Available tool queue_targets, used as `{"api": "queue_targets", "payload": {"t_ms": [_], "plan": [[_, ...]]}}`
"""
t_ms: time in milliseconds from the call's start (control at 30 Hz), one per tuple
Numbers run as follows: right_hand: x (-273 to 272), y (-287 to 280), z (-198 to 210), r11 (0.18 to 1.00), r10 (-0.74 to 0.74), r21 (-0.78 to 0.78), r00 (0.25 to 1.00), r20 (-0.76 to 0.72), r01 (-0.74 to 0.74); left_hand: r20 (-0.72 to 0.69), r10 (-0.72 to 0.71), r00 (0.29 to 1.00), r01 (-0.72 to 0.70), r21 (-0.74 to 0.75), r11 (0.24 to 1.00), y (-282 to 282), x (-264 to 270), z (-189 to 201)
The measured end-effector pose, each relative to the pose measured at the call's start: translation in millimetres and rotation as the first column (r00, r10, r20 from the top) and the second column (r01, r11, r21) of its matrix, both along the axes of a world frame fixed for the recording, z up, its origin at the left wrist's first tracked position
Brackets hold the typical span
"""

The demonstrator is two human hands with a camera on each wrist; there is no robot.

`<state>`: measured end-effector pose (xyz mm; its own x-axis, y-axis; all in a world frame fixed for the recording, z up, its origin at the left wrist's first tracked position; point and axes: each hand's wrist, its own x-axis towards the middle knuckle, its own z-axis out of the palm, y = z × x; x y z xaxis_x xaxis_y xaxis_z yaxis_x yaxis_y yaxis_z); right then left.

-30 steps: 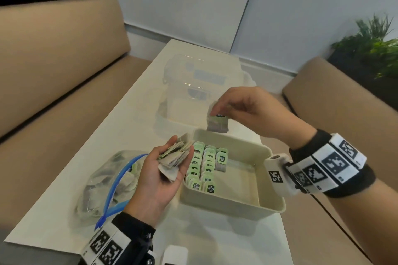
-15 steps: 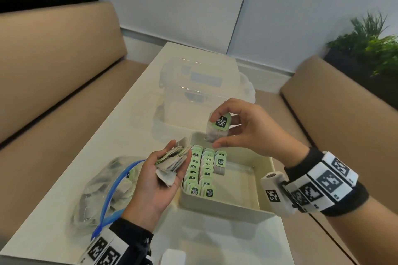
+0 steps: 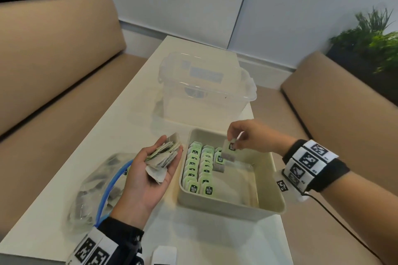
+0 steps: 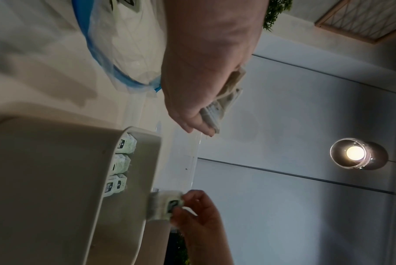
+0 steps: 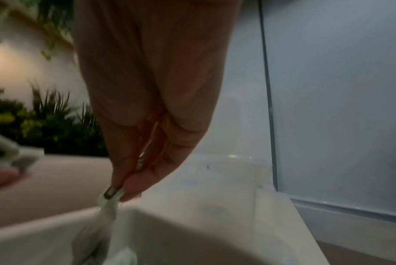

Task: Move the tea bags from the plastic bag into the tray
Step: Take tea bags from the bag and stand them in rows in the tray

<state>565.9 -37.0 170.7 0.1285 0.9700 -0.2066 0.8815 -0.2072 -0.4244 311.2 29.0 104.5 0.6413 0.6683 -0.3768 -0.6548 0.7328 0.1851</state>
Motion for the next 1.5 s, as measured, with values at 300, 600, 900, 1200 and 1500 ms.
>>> {"api": "queue_targets", "payload": {"t_ms": [300,600,900,1200,1500], "plan": [[0,28,-58,0.901,0.101,-0.433,0.982,0.161,-0.022,-0.003,-0.024,1.000,0.024,-0.013,1.000,2,0,-8],[8,44,-68,0.873,0.214,-0.486,0.929,0.303,-0.043,-0.021,-0.016,1.000,0.015,-0.018,1.000,9,0,-10],[1,44,-60,0.872,0.234,-0.488,0.898,0.372,-0.025,-0.006,-0.059,0.998,0.059,0.046,0.997,6,6,-10],[-67,40,24,0.868,0.434,0.246,0.899,0.049,-0.432,-0.007,-0.120,0.993,0.120,0.012,0.993,-1,18,-13],[-106,44,4,0.825,0.493,0.171,0.833,0.249,-0.539,-0.095,-0.149,0.984,0.154,0.045,0.987,-7,19,-8]]}}
